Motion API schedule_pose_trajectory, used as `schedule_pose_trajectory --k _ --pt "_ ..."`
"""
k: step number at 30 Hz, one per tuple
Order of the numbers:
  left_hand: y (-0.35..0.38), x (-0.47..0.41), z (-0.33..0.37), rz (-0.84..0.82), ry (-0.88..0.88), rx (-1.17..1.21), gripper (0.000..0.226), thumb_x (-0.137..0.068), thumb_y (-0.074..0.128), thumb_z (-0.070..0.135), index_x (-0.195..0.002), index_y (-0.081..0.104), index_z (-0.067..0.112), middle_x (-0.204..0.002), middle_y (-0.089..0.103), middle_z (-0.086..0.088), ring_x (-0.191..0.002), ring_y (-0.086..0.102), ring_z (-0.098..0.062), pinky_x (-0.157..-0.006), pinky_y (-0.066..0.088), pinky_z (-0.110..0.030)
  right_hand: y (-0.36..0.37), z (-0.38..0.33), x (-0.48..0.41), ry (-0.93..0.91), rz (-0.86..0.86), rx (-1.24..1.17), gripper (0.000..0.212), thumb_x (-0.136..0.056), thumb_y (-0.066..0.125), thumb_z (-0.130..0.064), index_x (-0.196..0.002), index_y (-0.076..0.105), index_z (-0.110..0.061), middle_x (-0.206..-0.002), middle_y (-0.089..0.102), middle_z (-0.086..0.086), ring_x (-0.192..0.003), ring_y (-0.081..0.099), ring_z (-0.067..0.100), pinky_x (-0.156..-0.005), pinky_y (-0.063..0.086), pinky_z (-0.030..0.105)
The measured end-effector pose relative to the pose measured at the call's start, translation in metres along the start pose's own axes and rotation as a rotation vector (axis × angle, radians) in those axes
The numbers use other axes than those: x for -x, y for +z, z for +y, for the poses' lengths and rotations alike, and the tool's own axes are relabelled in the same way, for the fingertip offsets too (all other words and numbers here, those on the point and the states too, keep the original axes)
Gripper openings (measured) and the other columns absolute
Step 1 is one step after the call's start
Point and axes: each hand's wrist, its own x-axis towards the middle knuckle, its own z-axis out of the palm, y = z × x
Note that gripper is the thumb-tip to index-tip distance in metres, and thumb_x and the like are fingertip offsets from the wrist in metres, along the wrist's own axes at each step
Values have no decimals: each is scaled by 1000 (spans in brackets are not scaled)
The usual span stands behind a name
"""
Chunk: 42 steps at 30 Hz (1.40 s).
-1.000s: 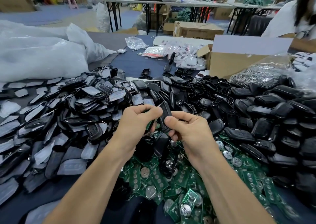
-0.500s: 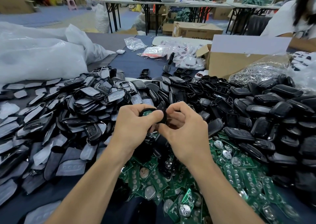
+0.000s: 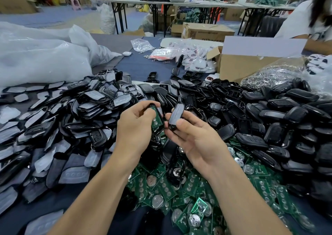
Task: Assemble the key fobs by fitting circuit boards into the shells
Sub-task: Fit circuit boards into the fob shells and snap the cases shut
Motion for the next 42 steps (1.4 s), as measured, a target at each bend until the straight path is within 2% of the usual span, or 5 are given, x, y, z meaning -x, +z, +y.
schedule_pose_trajectory --k 8,14,28,34,42 --pt "-3 2 -2 -51 97 -149 39 -79 68 24 -104 77 52 -72 76 12 -44 62 -11 -48 47 -17 -7 6 -1 -170 46 482 34 -87 74 2 -110 77 -24 -105 81 3 -97 76 14 -81 61 26" --pt "-5 0 -1 -228 -3 -11 34 -81 71 14 -103 81 38 -77 78 -4 -52 64 -19 -54 55 -24 -6 9 -1 -300 109 784 37 -71 78 -14 -104 79 -31 -95 81 -8 -92 78 15 -87 60 41" --pt "-15 -1 1 -372 6 82 43 -86 76 -7 -116 76 23 -91 81 -8 -63 68 -12 -62 57 -19 -7 9 -1 -405 139 878 47 -70 86 -4 -98 78 -41 -96 79 -19 -98 74 0 -97 58 31" --pt "-14 0 3 -377 29 72 36 -86 79 1 -109 80 28 -90 82 -4 -70 72 -12 -65 57 -19 -4 8 3 -460 192 928 57 -69 89 0 -88 75 -52 -89 76 -28 -89 73 -6 -82 55 9" --pt "-11 1 3 -283 24 20 32 -88 78 2 -87 85 33 -82 81 -2 -72 75 -10 -66 58 -18 2 9 10 -477 307 1129 65 -74 84 -2 -104 70 -58 -76 65 -44 -70 67 -8 -70 55 11"
